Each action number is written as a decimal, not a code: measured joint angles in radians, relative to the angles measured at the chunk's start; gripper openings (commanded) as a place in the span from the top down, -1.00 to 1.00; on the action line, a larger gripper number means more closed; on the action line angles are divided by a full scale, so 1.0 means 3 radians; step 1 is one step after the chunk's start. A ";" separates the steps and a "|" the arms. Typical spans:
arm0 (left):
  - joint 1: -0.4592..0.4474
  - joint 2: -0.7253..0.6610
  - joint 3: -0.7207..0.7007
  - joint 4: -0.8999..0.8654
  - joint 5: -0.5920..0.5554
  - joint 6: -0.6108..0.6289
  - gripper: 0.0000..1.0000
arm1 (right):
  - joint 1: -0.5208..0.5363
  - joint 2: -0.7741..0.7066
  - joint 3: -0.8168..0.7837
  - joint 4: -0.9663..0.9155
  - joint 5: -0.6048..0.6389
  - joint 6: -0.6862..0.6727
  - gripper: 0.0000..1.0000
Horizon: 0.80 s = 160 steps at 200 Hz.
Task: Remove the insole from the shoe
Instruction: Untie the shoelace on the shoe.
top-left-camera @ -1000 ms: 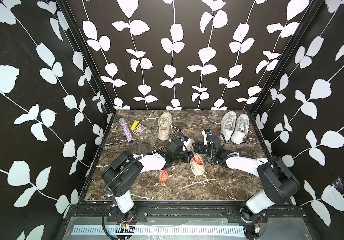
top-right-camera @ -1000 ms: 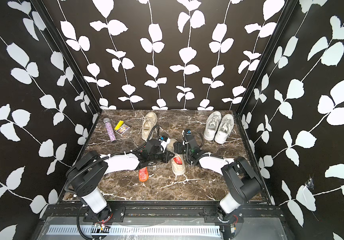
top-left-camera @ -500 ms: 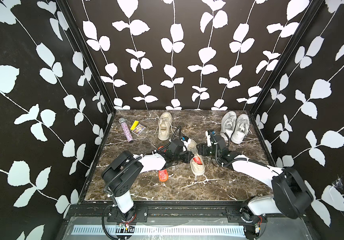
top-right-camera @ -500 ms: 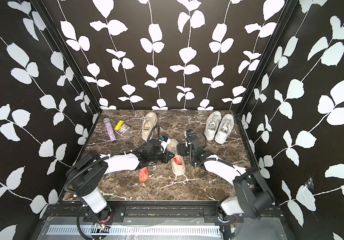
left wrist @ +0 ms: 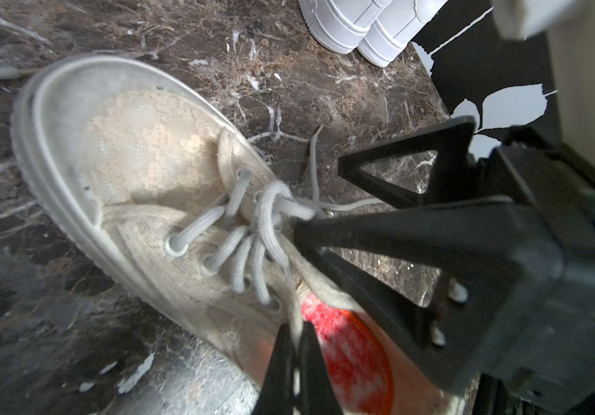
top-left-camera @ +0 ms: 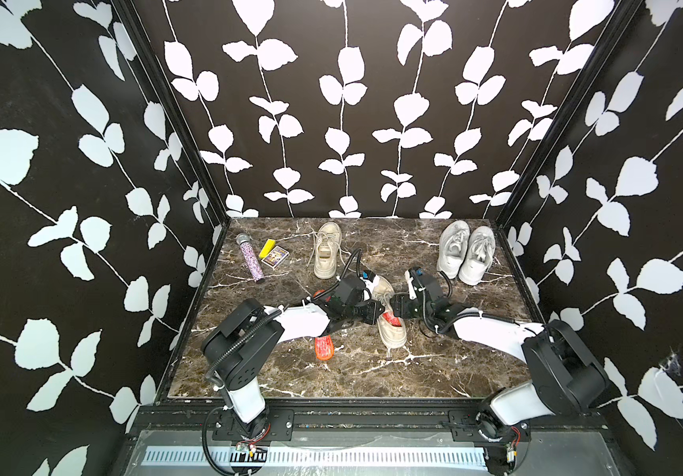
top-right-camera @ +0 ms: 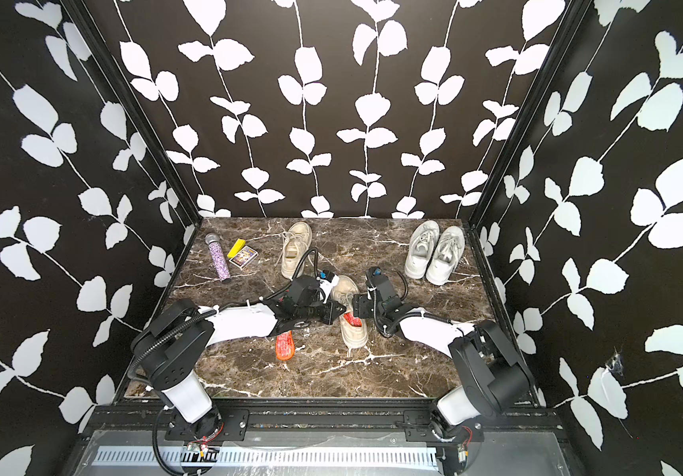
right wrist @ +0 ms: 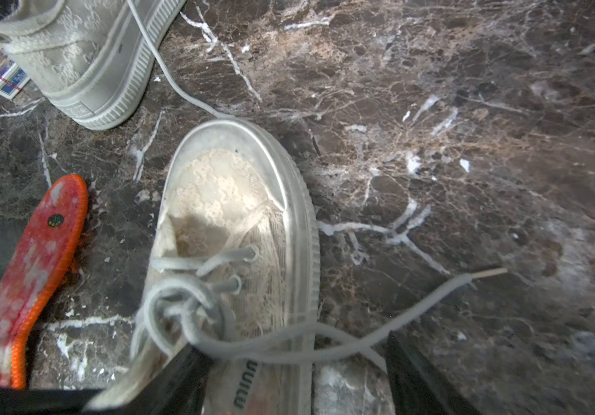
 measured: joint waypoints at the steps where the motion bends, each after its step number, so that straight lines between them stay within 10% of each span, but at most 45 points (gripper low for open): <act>1: 0.0000 0.0000 0.0000 0.0000 0.0000 0.0000 1.00 | 0.0000 0.0004 0.0003 0.0001 0.0001 0.0001 -0.52; 160: 0.0000 0.0003 0.0081 -0.0104 0.0022 0.0011 1.00 | -0.0010 0.0795 0.0412 0.1034 0.0109 0.0225 -0.74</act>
